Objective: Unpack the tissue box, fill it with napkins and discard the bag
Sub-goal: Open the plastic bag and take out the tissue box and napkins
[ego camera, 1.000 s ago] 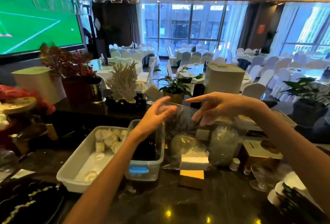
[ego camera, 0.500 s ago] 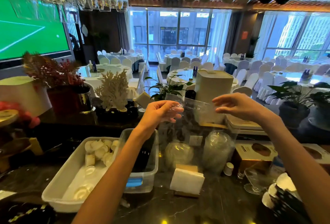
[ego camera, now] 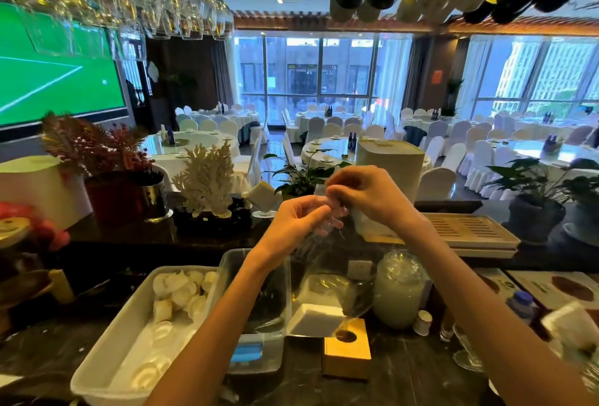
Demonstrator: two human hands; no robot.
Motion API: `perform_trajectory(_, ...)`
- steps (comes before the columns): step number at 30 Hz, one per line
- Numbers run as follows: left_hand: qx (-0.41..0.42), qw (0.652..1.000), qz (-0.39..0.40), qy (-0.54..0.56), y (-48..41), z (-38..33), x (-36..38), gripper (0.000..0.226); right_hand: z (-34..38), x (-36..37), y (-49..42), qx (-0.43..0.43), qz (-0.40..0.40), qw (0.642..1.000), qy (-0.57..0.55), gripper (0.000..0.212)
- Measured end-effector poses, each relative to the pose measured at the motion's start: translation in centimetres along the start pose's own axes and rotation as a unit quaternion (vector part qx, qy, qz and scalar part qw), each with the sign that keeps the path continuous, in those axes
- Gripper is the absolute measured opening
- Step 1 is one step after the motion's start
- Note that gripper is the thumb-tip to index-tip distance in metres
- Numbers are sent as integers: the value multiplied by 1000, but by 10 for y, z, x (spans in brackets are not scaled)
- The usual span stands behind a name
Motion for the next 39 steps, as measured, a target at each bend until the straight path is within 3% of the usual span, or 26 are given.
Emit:
perform_trajectory(3, -14, 998, -61, 18, -3, 5, -14, 20, 30, -8, 15, -53, -177, 952, 243, 20)
perform_trajectory(5, -15, 996, -85, 24, -2, 6, -21, 19, 40, 2, 23, -83, -195, 931, 297, 17)
perform_trajectory(8, -1, 998, -57, 4, 1, -1, -20, 22, 35, 18, 23, -87, -148, 941, 292, 19)
perform_trajectory(11, 2, 1000, -3, 14, 1, -6, -12, 33, 34, 19, 24, -89, -150, 945, 278, 20)
perform_trajectory(18, 1, 999, -30, -45, 1, -11, -13, 29, 42, 25, 31, -121, -209, 913, 328, 30)
perform_trajectory(25, -35, 994, -65, -75, 3, -2, -15, 28, 33, 9, 18, -61, -197, 929, 308, 14)
perform_trajectory(27, -43, 995, -63, -70, 4, -2, -14, 26, 27, -15, 15, -15, -225, 932, 284, 17)
perform_trajectory(29, -38, 996, -60, -58, 6, -5, -13, 24, 13, -31, 11, 15, -205, 956, 208, 29)
perform_trajectory(32, -12, 996, -74, -41, 7, -16, -21, 22, -20, -48, 27, 25, -182, 982, 35, 68)
perform_trajectory(35, 16, 996, -90, -17, 10, -29, -35, 23, -82, -61, 84, 144, -251, 957, -31, 111)
perform_trajectory(37, 26, 995, -90, 19, 12, -33, -45, 24, -118, -26, 102, 184, -177, 941, -224, 134)
perform_trajectory(39, 22, 995, -93, 39, 10, -32, -54, 25, -125, 22, 97, 169, -90, 876, -442, 139)
Point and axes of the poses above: each hand's wrist, its own y-axis away from the middle knuckle, its own x-axis out of the palm, z = x × y, the point moved 9 cm from there along -y, towards the middle knuckle, and after that the axes turned 12 degrees about z, right-handed, at the moved point
